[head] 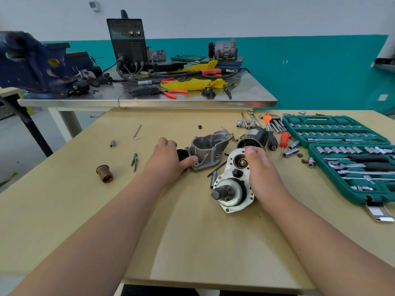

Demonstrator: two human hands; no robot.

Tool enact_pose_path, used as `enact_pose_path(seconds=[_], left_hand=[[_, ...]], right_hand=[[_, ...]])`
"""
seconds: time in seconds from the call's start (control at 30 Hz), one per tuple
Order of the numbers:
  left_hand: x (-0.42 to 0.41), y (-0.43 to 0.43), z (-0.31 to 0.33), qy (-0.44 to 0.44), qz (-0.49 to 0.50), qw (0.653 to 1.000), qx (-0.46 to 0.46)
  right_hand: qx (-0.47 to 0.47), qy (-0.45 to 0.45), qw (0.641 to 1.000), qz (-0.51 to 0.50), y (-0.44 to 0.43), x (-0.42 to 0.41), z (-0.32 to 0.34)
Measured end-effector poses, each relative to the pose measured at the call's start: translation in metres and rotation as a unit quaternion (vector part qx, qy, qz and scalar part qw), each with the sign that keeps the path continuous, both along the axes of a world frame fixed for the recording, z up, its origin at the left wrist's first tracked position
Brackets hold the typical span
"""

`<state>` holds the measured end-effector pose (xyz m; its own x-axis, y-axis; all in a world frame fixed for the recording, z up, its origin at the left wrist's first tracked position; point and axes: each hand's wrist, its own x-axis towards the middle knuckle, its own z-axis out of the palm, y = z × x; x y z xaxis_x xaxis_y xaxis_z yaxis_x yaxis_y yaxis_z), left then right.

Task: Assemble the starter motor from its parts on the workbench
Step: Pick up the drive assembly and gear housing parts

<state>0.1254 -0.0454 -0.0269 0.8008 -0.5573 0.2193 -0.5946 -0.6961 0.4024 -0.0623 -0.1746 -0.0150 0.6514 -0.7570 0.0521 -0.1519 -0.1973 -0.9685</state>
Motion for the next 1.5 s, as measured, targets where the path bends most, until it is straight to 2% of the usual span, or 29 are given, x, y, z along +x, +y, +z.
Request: enact_pose_path(seconds=[0.1, 0.2, 0.3, 0.37, 0.53, 0.67, 0.7, 0.77, 0.8, 0.87, 0.93, 1.13, 1.2, 1.23, 1.3, 1.33, 1.37, 1.4, 1.5], left_hand=[[-0.002, 0.003, -0.002, -0.037, 0.021, 0.993, -0.108], [-0.005, 0.010, -0.007, -0.070, 0.014, 0.993, -0.096], [0.006, 0.029, 0.002, -0.015, 0.063, 0.984, -0.166], [0.016, 0.046, 0.008, 0.001, 0.068, 0.983, -0.173], [0.001, 0.075, -0.007, -0.026, 0.001, 0.997, -0.073], [-0.001, 0.052, 0.013, -0.055, -0.033, 0.996, -0.067], [0.003, 0.041, 0.024, -0.041, -0.032, 0.998, -0.022], [0.009, 0.018, 0.042, -0.014, -0.017, 0.989, 0.143], [0.010, 0.009, 0.047, -0.027, -0.015, 0.973, 0.227], [0.011, -0.003, 0.049, -0.071, -0.019, 0.942, 0.329], [0.017, -0.007, 0.046, -0.090, -0.021, 0.928, 0.361], [0.020, -0.007, 0.050, -0.087, -0.044, 0.922, 0.374], [0.018, -0.006, 0.053, -0.072, -0.050, 0.936, 0.341], [0.016, -0.005, 0.055, -0.063, -0.055, 0.953, 0.291], [0.004, -0.005, 0.055, -0.012, -0.056, 0.995, 0.086], [-0.009, -0.005, 0.053, 0.028, -0.064, 0.997, -0.039], [-0.025, -0.005, 0.050, 0.069, -0.084, 0.985, -0.137], [-0.041, -0.005, 0.047, 0.109, -0.115, 0.968, -0.196], [-0.079, -0.003, 0.038, 0.194, -0.189, 0.921, -0.281]], right_hand=[[-0.013, -0.003, 1.000, 0.008, 0.001, 0.000, 0.001], [-0.025, -0.014, 0.999, 0.020, 0.002, 0.000, 0.002], [-0.037, -0.019, 0.999, 0.021, 0.002, 0.000, 0.002], [-0.038, -0.023, 0.999, 0.017, 0.001, -0.001, 0.001], [-0.035, -0.022, 0.999, 0.008, 0.001, 0.000, 0.002], [-0.036, -0.018, 0.999, 0.003, 0.001, 0.000, 0.002], [-0.035, -0.018, 0.999, 0.003, 0.001, 0.000, 0.002], [-0.036, -0.018, 0.999, 0.005, 0.001, 0.000, 0.002], [-0.037, -0.018, 0.999, 0.005, 0.001, -0.001, 0.002], [-0.038, -0.023, 0.999, 0.009, 0.000, -0.002, 0.001], [-0.041, -0.026, 0.999, 0.017, 0.000, -0.001, 0.000], [-0.045, -0.031, 0.998, 0.032, -0.005, 0.000, -0.001], [-0.045, -0.031, 0.998, 0.036, -0.005, -0.001, -0.002], [-0.046, -0.032, 0.998, 0.039, -0.005, -0.001, -0.002], [-0.052, -0.035, 0.997, 0.044, -0.004, -0.001, -0.001], [-0.057, -0.037, 0.997, 0.047, -0.004, -0.001, -0.001], [-0.061, -0.040, 0.996, 0.051, -0.004, -0.001, -0.001], [-0.066, -0.042, 0.995, 0.056, -0.004, -0.001, -0.002], [-0.078, -0.050, 0.994, 0.065, -0.004, -0.002, -0.004]])
